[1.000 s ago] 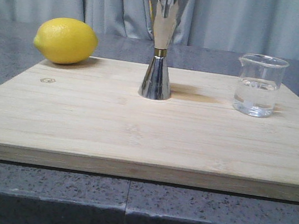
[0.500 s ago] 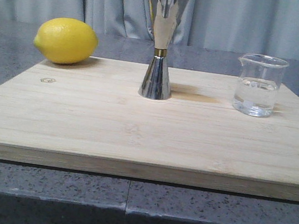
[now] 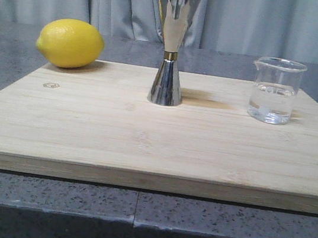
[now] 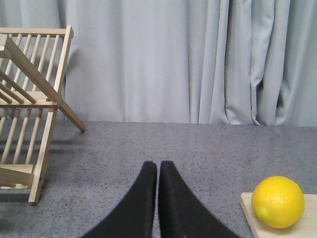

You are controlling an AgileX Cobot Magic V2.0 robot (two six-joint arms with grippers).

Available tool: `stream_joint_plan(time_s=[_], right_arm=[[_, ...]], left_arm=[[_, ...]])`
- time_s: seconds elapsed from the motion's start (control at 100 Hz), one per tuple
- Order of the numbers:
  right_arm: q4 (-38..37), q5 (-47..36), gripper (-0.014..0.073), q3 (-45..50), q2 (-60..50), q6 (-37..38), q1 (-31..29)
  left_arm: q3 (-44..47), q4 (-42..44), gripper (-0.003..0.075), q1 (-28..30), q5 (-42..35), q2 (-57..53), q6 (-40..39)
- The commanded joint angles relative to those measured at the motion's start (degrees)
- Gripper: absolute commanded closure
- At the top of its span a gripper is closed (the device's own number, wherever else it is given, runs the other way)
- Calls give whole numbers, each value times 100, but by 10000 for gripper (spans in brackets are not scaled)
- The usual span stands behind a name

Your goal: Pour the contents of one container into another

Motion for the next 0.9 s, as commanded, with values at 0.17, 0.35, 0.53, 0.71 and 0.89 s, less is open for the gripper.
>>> stream_joint_plan(time_s=[0.17, 0.35, 0.53, 0.71, 0.89], right_arm=[[2, -493, 155, -183, 106, -45, -23], [2, -493, -2, -183, 106, -45, -23], [2, -493, -1, -183, 106, -45, -23], [177, -460, -1, -183, 106, -45, -23], [266, -252, -1, -321, 139, -45, -23]], left_arm=[[-190, -17, 305, 57, -475, 94, -34], [-190, -17, 93, 69, -572, 94, -34], [-190, -106, 118, 69, -572, 94, -34], [-190, -281, 155, 69, -572, 94, -34], [-344, -270, 176, 69, -115, 129, 19]])
